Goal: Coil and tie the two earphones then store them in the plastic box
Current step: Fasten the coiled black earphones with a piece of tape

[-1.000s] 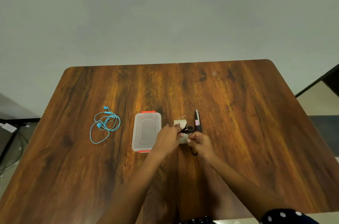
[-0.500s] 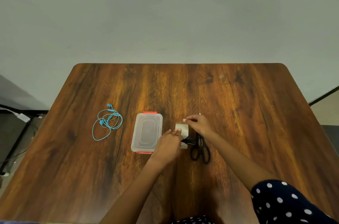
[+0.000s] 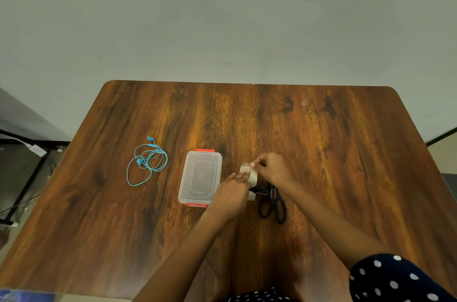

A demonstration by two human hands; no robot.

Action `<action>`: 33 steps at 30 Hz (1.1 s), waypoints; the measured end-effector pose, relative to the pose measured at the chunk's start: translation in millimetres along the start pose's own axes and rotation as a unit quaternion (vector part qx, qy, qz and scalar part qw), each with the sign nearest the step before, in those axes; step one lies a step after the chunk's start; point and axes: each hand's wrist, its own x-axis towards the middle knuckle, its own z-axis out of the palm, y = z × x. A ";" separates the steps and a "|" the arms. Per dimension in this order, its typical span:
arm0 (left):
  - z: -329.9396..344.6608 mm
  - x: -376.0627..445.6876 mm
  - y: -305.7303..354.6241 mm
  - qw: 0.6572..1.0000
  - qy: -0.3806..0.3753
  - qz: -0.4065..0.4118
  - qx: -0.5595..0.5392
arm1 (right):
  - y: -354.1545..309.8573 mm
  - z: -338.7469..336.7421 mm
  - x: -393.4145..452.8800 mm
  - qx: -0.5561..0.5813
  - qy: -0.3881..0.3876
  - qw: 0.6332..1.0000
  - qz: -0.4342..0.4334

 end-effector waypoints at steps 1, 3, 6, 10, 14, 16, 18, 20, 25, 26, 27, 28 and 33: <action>1.0 1.2 0.5 1.000 -0.006 0.001 0.002 | -1.7 0.1 -2.1 -0.015 0.005 1.000 0.000; 6.7 2.1 0.2 1.000 -0.011 0.004 0.006 | -3.0 -0.3 -4.6 -0.035 0.012 0.999 0.008; 17.6 1.4 -1.6 0.999 -0.027 0.017 0.019 | -4.5 -4.2 -3.8 -0.059 0.013 0.998 0.014; 30.2 -6.1 -8.4 0.998 -0.014 0.040 0.038 | -7.2 -10.5 -1.3 -0.065 0.001 0.998 0.017; 35.9 -13.6 -9.1 0.999 0.002 0.033 0.026 | -7.3 -20.6 -2.2 -0.038 -0.012 0.999 0.030; 37.5 -15.0 -9.8 0.999 0.014 0.040 0.014 | -9.0 -23.2 -3.4 -0.048 -0.021 0.998 0.021; 31.8 -14.3 -7.2 0.998 0.040 0.044 0.002 | -10.8 -25.7 -4.7 -0.055 -0.026 0.998 0.019; 28.6 -10.1 -7.0 0.998 0.055 0.030 -0.002 | -14.8 -29.5 -7.1 -0.078 -0.013 0.997 0.010; 29.4 -0.7 -3.0 1.000 -0.005 0.014 0.023 | -26.6 -34.2 -12.8 -0.123 0.022 0.992 -0.018; 32.1 0.9 -3.5 1.000 -0.007 0.009 0.021 | -28.3 -34.1 -12.9 -0.120 0.023 0.992 -0.012; 34.2 2.1 -3.4 1.000 -0.012 0.003 0.017 | -28.9 -33.3 -12.7 -0.116 0.023 0.993 -0.008; 35.6 2.1 -3.2 1.000 -0.019 -0.003 0.016 | -30.0 -33.3 -12.1 -0.110 0.023 0.994 0.000; 35.7 -3.8 -6.4 0.999 -0.017 -0.034 0.003 | -34.1 -35.1 -10.4 -0.048 0.005 0.998 0.027</action>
